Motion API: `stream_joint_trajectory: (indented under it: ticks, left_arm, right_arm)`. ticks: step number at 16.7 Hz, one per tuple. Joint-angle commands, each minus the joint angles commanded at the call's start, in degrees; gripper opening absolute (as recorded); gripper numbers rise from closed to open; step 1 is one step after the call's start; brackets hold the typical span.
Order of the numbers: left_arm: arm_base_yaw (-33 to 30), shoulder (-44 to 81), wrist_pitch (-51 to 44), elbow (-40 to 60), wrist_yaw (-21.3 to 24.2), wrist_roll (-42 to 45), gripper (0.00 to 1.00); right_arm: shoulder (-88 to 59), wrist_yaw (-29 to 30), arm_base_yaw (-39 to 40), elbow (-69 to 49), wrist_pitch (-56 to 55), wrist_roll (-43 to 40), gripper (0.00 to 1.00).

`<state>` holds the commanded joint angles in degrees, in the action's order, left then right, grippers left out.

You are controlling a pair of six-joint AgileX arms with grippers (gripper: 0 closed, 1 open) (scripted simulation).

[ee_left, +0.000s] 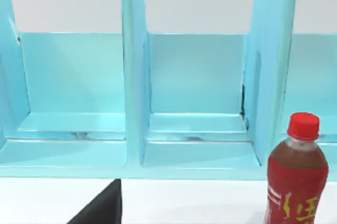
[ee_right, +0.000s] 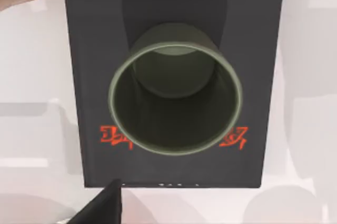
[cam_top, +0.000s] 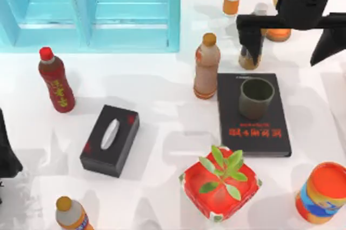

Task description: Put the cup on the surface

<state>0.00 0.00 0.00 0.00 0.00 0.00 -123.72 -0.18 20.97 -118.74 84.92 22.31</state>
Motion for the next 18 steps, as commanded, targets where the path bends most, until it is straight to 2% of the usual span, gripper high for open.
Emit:
stream_joint_trajectory:
  ticks: [4,10,16,18]
  left_arm:
    - [0.0,0.0,0.0,0.0,0.0,0.0,1.0]
    - [0.0,0.0,0.0,0.0,0.0,0.0,1.0]
    - [0.0,0.0,0.0,0.0,0.0,0.0,1.0]
    - [0.0,0.0,0.0,0.0,0.0,0.0,1.0]
  right_arm:
    - [-0.1,0.1,0.2,4.2,-4.2,-0.1,1.0]
    - [-0.9,0.1,0.5,19.0,-20.1,0.2,1.0]
    - [-1.1,0.1,0.5,21.0,-22.1,0.2,1.0]
    - [-1.1,0.1,0.5,21.0,-22.1,0.2,0.85]
